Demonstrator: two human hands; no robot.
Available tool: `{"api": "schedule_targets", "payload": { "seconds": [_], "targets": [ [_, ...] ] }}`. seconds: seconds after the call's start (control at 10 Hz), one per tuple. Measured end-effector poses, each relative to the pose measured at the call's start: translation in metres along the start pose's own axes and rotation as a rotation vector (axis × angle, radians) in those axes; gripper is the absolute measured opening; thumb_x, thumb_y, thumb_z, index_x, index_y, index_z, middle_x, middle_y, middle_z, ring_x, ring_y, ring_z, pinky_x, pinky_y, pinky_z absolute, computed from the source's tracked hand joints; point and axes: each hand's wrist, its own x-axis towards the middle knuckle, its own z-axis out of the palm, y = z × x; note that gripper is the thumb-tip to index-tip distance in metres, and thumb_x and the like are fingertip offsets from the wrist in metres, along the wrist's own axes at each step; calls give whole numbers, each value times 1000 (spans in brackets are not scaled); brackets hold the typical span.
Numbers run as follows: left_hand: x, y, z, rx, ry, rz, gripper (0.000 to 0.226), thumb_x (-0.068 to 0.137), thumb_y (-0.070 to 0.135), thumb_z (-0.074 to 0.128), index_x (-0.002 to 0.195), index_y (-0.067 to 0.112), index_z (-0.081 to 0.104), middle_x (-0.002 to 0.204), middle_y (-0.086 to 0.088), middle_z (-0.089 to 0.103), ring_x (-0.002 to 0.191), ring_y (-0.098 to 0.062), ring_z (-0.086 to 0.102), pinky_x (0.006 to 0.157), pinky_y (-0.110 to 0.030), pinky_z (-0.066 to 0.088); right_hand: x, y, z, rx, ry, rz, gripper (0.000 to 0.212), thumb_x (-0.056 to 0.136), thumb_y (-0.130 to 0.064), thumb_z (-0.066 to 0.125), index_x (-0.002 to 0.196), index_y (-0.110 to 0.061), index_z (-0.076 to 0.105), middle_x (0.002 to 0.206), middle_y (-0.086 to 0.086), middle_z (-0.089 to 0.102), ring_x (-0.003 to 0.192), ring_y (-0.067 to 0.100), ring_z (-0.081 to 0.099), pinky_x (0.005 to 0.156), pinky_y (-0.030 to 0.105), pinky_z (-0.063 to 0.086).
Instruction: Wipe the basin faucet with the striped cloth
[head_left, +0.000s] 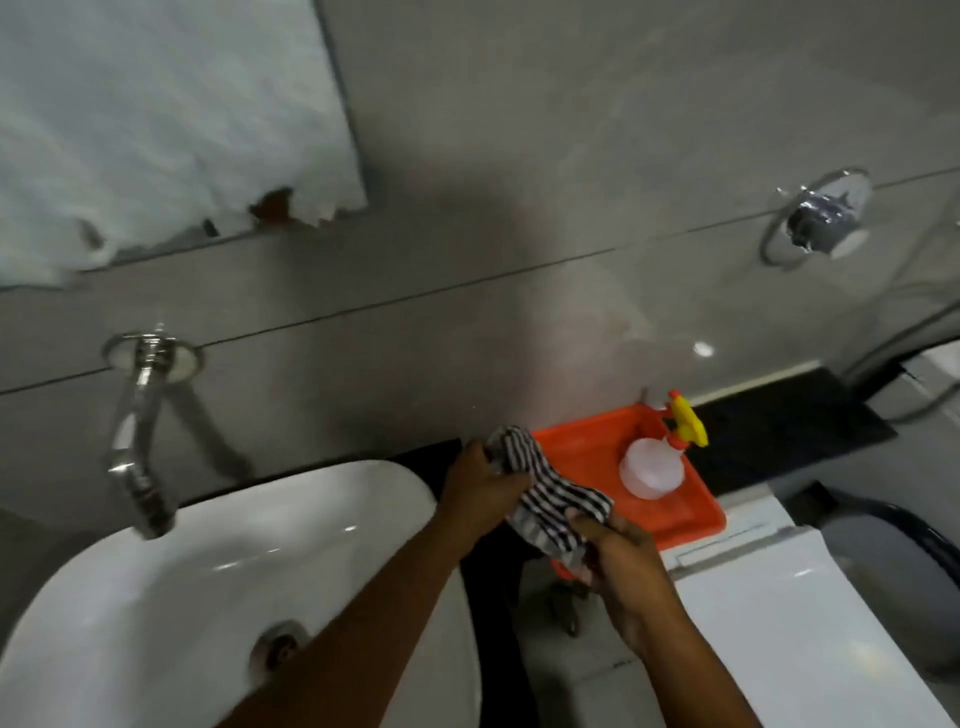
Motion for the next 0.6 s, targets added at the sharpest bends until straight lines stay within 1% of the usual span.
{"api": "schedule_targets", "payload": {
  "seconds": [0.1,0.2,0.3,0.4,0.5,0.6],
  "targets": [
    [65,3,58,387,-168,-31,69,79,18,75,141,10,44,144,-10,53,129,-28,53,106,-37,45,48,9,-30,66,94,151,25,95,-4,57,119,-4,64,112,20,73,102,35,70,72,36,59],
    [109,-13,103,678,-239,-46,63,85,18,67,143,8,43,150,-16,46,137,-33,45,113,-45,39,98,28,-39,-16,169,233,31,95,-4,54,126,-4,60,119,21,68,106,36,66,86,45,58],
    [130,-34,128,884,-273,32,38,93,23,55,128,8,57,136,-17,58,126,-35,55,107,-48,44,132,37,-39,-278,142,251,50,93,-16,62,139,-3,50,134,20,60,119,39,59,107,52,47],
    [129,-54,127,1139,-316,107,49,92,32,57,137,13,50,144,-15,51,133,-35,48,112,-51,39,137,36,-44,-510,118,254,40,93,-13,61,128,4,55,111,18,67,91,30,63,97,45,53],
    [114,-64,114,1228,-296,204,67,87,30,64,145,13,37,150,-16,43,138,-36,40,116,-52,31,128,31,-45,-720,118,135,36,92,-13,64,123,3,55,108,15,66,92,25,62,93,40,50],
    [84,-58,91,1181,-267,296,75,85,34,62,149,10,31,153,-18,39,142,-38,33,120,-50,22,113,19,-30,-922,99,-16,47,92,-20,65,132,0,50,126,22,63,115,36,62,104,46,49]
  ]
}}
